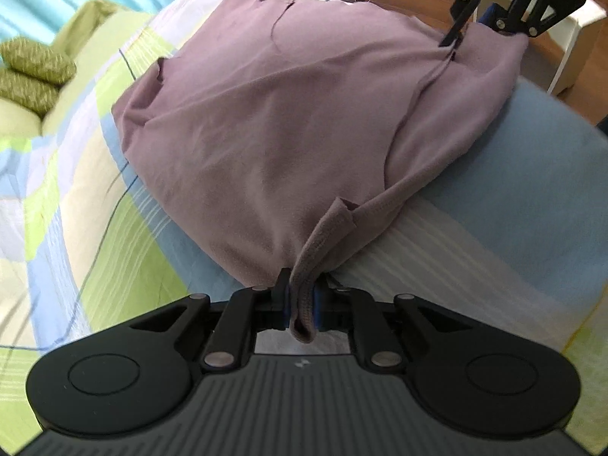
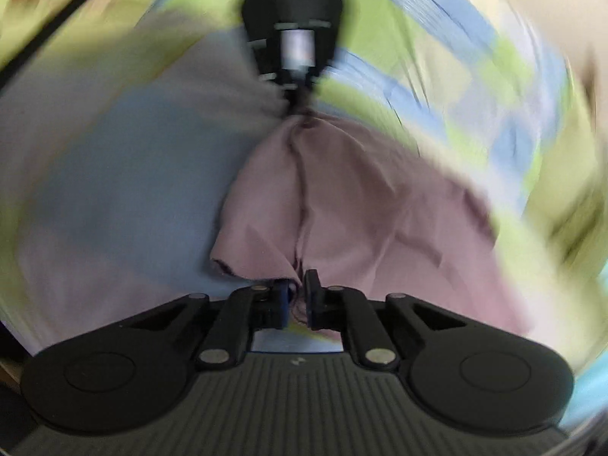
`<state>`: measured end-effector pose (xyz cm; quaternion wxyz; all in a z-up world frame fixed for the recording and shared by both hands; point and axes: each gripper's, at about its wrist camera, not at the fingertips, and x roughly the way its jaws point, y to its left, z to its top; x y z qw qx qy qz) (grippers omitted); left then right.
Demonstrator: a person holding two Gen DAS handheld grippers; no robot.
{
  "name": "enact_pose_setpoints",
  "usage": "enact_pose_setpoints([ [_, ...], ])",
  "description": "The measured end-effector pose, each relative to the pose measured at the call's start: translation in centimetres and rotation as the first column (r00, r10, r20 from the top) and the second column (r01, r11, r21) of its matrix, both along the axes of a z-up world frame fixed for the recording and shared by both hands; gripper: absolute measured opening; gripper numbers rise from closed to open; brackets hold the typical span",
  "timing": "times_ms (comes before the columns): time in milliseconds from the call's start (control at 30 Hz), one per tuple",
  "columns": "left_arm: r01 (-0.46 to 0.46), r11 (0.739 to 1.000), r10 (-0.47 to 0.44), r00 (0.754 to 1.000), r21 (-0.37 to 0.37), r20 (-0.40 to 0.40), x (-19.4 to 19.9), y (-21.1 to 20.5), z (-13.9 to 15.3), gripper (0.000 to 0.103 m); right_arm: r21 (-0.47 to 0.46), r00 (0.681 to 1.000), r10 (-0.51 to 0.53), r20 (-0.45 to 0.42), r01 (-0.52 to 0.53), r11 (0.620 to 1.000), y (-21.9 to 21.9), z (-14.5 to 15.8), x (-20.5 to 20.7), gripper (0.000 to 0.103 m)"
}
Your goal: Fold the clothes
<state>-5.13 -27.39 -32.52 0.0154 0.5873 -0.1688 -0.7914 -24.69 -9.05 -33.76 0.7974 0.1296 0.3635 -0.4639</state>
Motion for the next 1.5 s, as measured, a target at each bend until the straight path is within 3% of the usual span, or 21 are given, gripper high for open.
enact_pose_setpoints([
  [67, -0.033, 0.999, 0.034, 0.999, 0.027, -0.008, -1.1, -1.0, 1.5, 0.010, 0.096, 0.955, -0.152, 0.253, 0.132, 0.987, -1.6, 1.4, -4.2, 0.006],
  [133, -0.074, 0.996, 0.076, 0.997, 0.051, -0.030, -2.6, -2.6, 3.0, 0.010, 0.186, 0.853, -0.287, 0.435, 0.227, 0.956, -3.0, 2.3, -8.2, 0.006],
  [333, -0.184, 0.981, 0.188, 0.979, 0.055, -0.078, -10.5, -9.6, 5.5, 0.010, 0.340, 0.635, -0.520, 0.571, 0.394, 0.854, -8.1, 1.5, -18.3, 0.006],
  [467, -0.204, 0.978, 0.205, 0.977, 0.031, -0.049, -16.0, -12.8, 3.6, 0.015, 0.429, 0.545, -0.599, 0.586, 0.418, 0.801, -11.0, -1.1, -22.8, 0.006],
  [500, -0.210, 0.977, 0.210, 0.977, 0.029, -0.033, -16.9, -13.3, 3.0, 0.021, 0.450, 0.535, -0.616, 0.578, 0.421, 0.788, -11.5, -1.8, -23.5, 0.006],
  [567, -0.227, 0.973, 0.227, 0.974, 0.037, 0.023, -19.0, -14.4, 1.2, 0.023, 0.478, 0.531, -0.636, 0.560, 0.420, 0.771, -12.2, -2.8, -24.4, 0.008],
  [667, -0.243, 0.968, 0.240, 0.969, 0.065, 0.051, -19.7, -15.2, 0.6, 0.028, 0.493, 0.510, -0.625, 0.591, 0.385, 0.780, -12.9, -3.3, -24.7, 0.027],
  [733, -0.260, 0.962, 0.257, 0.965, 0.087, 0.048, -19.3, -15.8, 0.9, 0.039, 0.489, 0.481, -0.627, 0.613, 0.392, 0.779, -13.1, -3.1, -24.7, 0.038],
  [867, -0.299, 0.943, 0.295, 0.954, 0.147, 0.044, -18.9, -17.1, 1.5, 0.040, 0.495, 0.419, -0.652, 0.632, 0.429, 0.755, -13.4, -3.6, -25.1, 0.040],
  [900, -0.303, 0.939, 0.300, 0.953, 0.160, 0.045, -18.9, -17.3, 1.4, 0.039, 0.497, 0.412, -0.660, 0.628, 0.439, 0.748, -13.7, -4.0, -25.2, 0.038],
  [967, -0.274, 0.948, 0.271, 0.962, 0.161, 0.044, -19.0, -17.2, 1.0, 0.032, 0.484, 0.426, -0.667, 0.612, 0.465, 0.741, -14.7, -4.4, -25.0, 0.017],
  [1000, -0.256, 0.953, 0.253, 0.967, 0.163, 0.040, -19.0, -17.2, 1.0, 0.018, 0.468, 0.436, -0.662, 0.609, 0.477, 0.744, -14.8, -4.2, -24.9, 0.004],
  [1033, -0.240, 0.957, 0.238, 0.971, 0.165, 0.034, -18.9, -17.2, 1.1, 0.007, 0.451, 0.442, -0.657, 0.610, 0.488, 0.747, -14.8, -4.0, -24.8, 0.002],
  [1233, -0.144, 0.977, 0.144, 0.990, 0.159, 0.011, -19.6, -17.1, 2.5, 0.007, 0.370, 0.447, -0.636, 0.629, 0.548, 0.751, -12.4, -1.8, -24.4, 0.001],
  [1333, -0.109, 0.981, 0.110, 0.994, 0.157, 0.004, -20.4, -17.5, 2.4, 0.007, 0.374, 0.424, -0.664, 0.617, 0.584, 0.720, -12.1, -1.9, -24.5, 0.001],
  [1500, -0.091, 0.982, 0.090, 0.996, 0.167, 0.010, -22.6, -18.5, 1.4, 0.008, 0.407, 0.357, -0.716, 0.600, 0.634, 0.657, -11.6, -2.5, -25.5, 0.001],
])
